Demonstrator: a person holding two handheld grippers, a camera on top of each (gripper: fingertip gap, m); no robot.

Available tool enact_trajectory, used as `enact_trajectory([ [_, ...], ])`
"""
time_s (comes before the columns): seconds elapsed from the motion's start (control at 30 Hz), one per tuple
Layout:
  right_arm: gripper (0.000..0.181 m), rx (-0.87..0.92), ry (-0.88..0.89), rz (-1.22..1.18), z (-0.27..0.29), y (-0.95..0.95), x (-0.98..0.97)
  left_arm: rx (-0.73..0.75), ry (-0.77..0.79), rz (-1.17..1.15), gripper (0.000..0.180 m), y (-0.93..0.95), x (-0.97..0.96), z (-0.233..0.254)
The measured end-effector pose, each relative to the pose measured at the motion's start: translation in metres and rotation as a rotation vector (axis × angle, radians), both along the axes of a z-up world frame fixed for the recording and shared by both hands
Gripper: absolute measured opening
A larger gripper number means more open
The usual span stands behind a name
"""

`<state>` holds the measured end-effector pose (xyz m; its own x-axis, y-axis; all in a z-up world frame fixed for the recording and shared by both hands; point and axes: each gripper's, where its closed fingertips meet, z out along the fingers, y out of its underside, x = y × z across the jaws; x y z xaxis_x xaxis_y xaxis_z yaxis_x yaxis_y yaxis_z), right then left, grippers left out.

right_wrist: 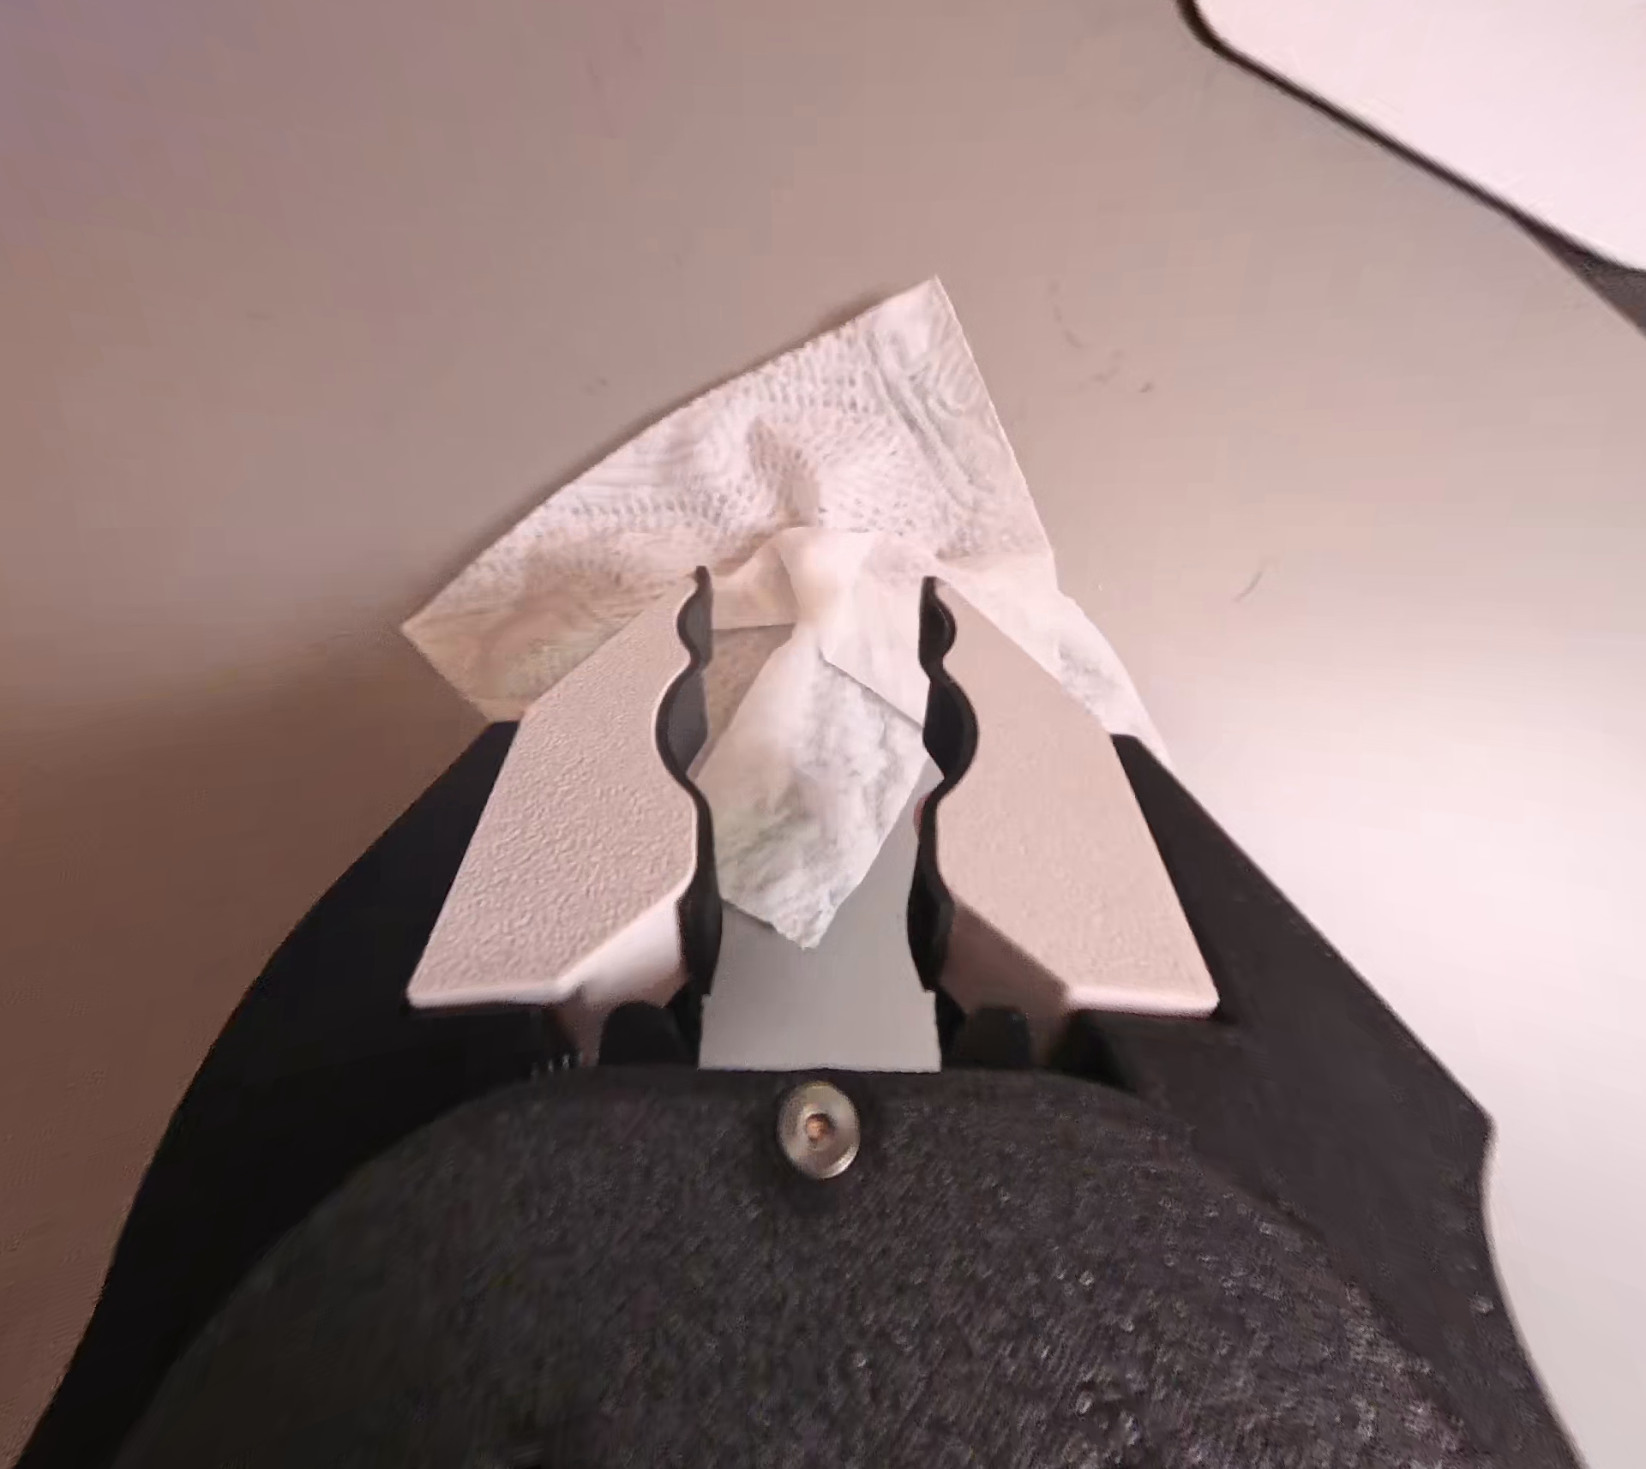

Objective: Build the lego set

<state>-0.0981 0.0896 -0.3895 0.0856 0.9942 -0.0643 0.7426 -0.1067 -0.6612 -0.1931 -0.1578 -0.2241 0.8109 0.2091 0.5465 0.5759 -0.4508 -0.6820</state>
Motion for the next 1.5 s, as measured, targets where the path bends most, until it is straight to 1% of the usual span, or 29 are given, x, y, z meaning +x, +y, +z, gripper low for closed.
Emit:
enact_trajectory([
  [0.07, 0.054, 0.032, 0.001, 0.042, 0.002, -0.005, 0.002, -0.003, -0.009, -0.009, 0.040, 0.003, 0.004, -0.002],
  [0.13, 0.060, -0.005, -0.064, 0.033, -0.016, -0.010, 0.005, -0.005, -0.011, -0.025, 0.040, 0.005, 0.010, -0.003],
  [0.17, 0.060, -0.024, -0.106, 0.003, -0.029, -0.010, 0.008, -0.006, -0.012, -0.033, 0.040, 0.006, 0.013, -0.003],
  [0.27, 0.021, 0.054, -0.093, -0.056, -0.033, -0.004, -0.003, -0.014, -0.012, -0.047, 0.041, 0.006, 0.018, -0.004],
  [0.33, 0.002, 0.093, -0.089, -0.025, -0.033, -0.016, -0.017, -0.019, -0.017, -0.049, 0.041, 0.003, 0.020, -0.006],
  [0.37, 0.000, 0.094, -0.089, 0.018, -0.033, -0.028, -0.025, -0.022, -0.021, -0.050, 0.041, 0.002, 0.020, -0.008],
  [0.43, 0.000, 0.105, -0.107, 0.115, -0.033, -0.054, -0.030, -0.027, -0.024, -0.050, 0.040, -0.001, 0.021, -0.011],
  [0.53, 0.000, 0.195, -0.092, 0.241, -0.033, -0.073, -0.004, -0.028, -0.012, -0.038, 0.040, -0.008, 0.018, -0.011],
  [0.63, 0.000, 0.211, -0.110, 0.122, -0.033, -0.021, 0.018, -0.031, -0.015, -0.020, 0.040, -0.018, 0.015, -0.015],
  [0.73, 0.000, 0.184, -0.103, -0.003, -0.033, 0.032, -0.012, -0.034, -0.014, -0.016, 0.039, -0.024, 0.013, -0.021],
  [0.8, 0.000, 0.137, -0.082, 0.000, -0.032, 0.023, -0.043, -0.025, -0.013, -0.015, 0.039, -0.022, 0.011, -0.020],
  [0.87, 0.000, 0.151, -0.068, 0.020, -0.032, 0.008, -0.058, -0.016, 0.000, -0.020, 0.039, -0.019, 0.007, -0.017],
  [0.9, 0.002, 0.146, -0.065, 0.000, -0.032, 0.006, -0.059, -0.011, 0.003, -0.022, 0.039, -0.017, 0.005, -0.015],
  [0.93, 0.017, 0.124, -0.064, -0.023, -0.031, 0.006, -0.058, -0.006, -0.001, -0.022, 0.039, -0.016, 0.003, -0.015],
  [0.97, 0.028, 0.096, -0.055, -0.045, -0.027, 0.006, -0.058, -0.002, -0.007, -0.023, 0.039, -0.016, 0.001, -0.015],
  [1.0, 0.031, 0.083, -0.028, -0.061, -0.019, 0.008, -0.059, -0.003, -0.011, -0.023, 0.039, -0.016, 0.000, -0.017],
  [1.1, 0.035, 0.086, 0.054, -0.049, 0.001, 0.007, -0.068, -0.005, -0.025, -0.021, 0.039, -0.016, -0.004, -0.021],
  [1.17, 0.038, 0.048, 0.015, -0.038, -0.009, -0.001, -0.070, -0.003, -0.033, -0.024, 0.039, -0.014, -0.005, -0.023],
  [1.2, 0.030, 0.031, -0.018, -0.036, -0.020, -0.005, -0.070, -0.004, -0.034, -0.028, 0.039, -0.013, -0.005, -0.024],
  [1.23, 0.018, 0.031, -0.052, -0.045, -0.030, -0.006, -0.069, -0.007, -0.035, -0.032, 0.039, -0.013, -0.006, -0.025],
  [1.27, 0.006, 0.052, -0.030, -0.054, -0.030, -0.006, -0.072, -0.008, -0.036, -0.035, 0.039, -0.012, -0.007, -0.025],
  [1.3, 0.001, 0.045, -0.040, -0.030, -0.031, -0.015, -0.073, -0.008, -0.036, -0.035, 0.039, -0.012, -0.008, -0.025],
  [1.37, 0.000, 0.059, -0.057, 0.097, -0.031, -0.048, -0.075, -0.011, -0.032, -0.031, 0.039, -0.012, -0.013, -0.026],
  [1.43, 0.000, 0.158, -0.063, 0.206, -0.031, -0.064, -0.069, -0.014, -0.029, -0.019, 0.039, -0.013, -0.019, -0.028],
  [1.5, 0.000, 0.160, -0.066, 0.154, -0.031, -0.041, -0.062, -0.008, -0.028, -0.001, 0.039, -0.013, -0.026, -0.029],
])
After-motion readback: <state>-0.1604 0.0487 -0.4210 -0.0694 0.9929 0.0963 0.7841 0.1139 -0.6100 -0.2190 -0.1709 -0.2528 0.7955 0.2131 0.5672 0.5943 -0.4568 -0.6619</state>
